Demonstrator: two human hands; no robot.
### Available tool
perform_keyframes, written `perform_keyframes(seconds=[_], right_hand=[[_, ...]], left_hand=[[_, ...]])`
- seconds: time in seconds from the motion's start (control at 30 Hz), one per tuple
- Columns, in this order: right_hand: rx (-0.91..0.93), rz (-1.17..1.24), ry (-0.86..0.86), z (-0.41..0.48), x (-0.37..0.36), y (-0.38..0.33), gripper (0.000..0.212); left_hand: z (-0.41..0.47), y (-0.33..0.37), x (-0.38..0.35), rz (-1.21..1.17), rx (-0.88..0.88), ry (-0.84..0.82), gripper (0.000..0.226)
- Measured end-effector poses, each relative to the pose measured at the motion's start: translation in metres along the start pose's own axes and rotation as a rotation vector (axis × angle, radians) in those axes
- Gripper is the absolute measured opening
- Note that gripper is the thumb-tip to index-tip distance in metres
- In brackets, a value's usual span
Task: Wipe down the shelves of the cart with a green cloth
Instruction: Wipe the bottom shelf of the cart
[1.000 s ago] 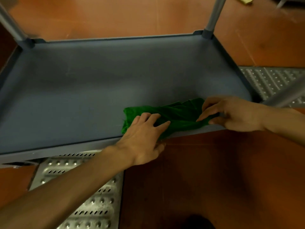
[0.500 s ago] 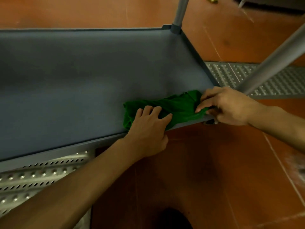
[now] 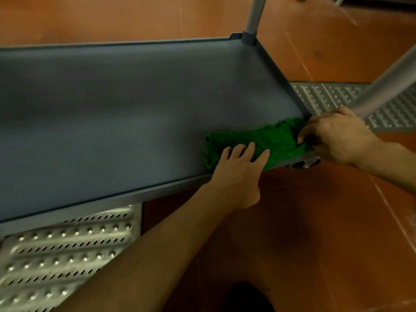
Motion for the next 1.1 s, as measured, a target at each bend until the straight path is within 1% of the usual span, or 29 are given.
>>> perform_keyframes(seconds=[0.07,0.13,0.2,0.33,0.5,0.6,0.63,0.7,0.77,0.83,0.9,0.97,1.03,1.1], right_hand=[[-0.009,0.113,0.075,-0.004,0.004,-0.001,0.036],[-0.041,0.249,0.116,-0.009,0.019,-0.003,0.035],[-0.037,0.342,0.148,-0.015,0.039,-0.006,0.034],[0.028,0.568,0.302,-0.02,0.084,-0.023,0.031],[0.113,0.887,0.425,-0.038,0.115,-0.063,0.03],[0.158,1.088,0.479,-0.059,0.139,-0.083,0.034],[0.162,1.148,0.473,-0.067,0.148,-0.087,0.034],[0.147,1.235,0.43,-0.084,0.172,-0.095,0.034],[0.137,1.329,0.349,-0.099,0.202,-0.101,0.043],[0.196,1.416,0.261,-0.114,0.235,-0.107,0.046],[0.288,1.467,0.202,-0.134,0.266,-0.115,0.043],[0.361,1.498,0.182,-0.156,0.296,-0.121,0.037],[0.427,1.508,0.189,-0.176,0.326,-0.123,0.03],[0.486,1.517,0.194,-0.2,0.357,-0.124,0.025]], left_hand=[[-0.015,-0.005,0.005,-0.055,-0.014,-0.016,0.084],[-0.034,-0.007,0.012,-0.146,-0.01,-0.014,0.08],[-0.055,-0.011,0.019,-0.232,0.01,0.026,0.078],[-0.096,-0.014,0.03,-0.371,0.034,0.103,0.081],[-0.136,-0.019,0.037,-0.57,0.174,0.147,0.091],[-0.167,-0.011,0.051,-0.756,0.337,0.115,0.097],[-0.179,-0.008,0.055,-0.826,0.379,0.115,0.098],[-0.201,-0.003,0.065,-0.96,0.433,0.178,0.096],[-0.225,0.002,0.077,-1.104,0.499,0.238,0.094],[-0.252,0.011,0.091,-1.265,0.574,0.253,0.092],[-0.28,0.024,0.107,-1.455,0.634,0.306,0.079],[-0.307,0.035,0.12,-1.646,0.753,0.443,0.069],[-0.337,0.053,0.133,-1.755,0.883,0.523,0.076],[-0.365,0.079,0.149,-1.922,0.943,0.597,0.08]])
Point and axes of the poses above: each hand's wrist, its own z-axis towards the middle knuckle, its own x-axis out of the back of the hand, y = z × x, the point moved 1 cm from there along z, towards the middle knuckle, and after that the axes turned 12 degrees about -z, right-handed, at the moved point
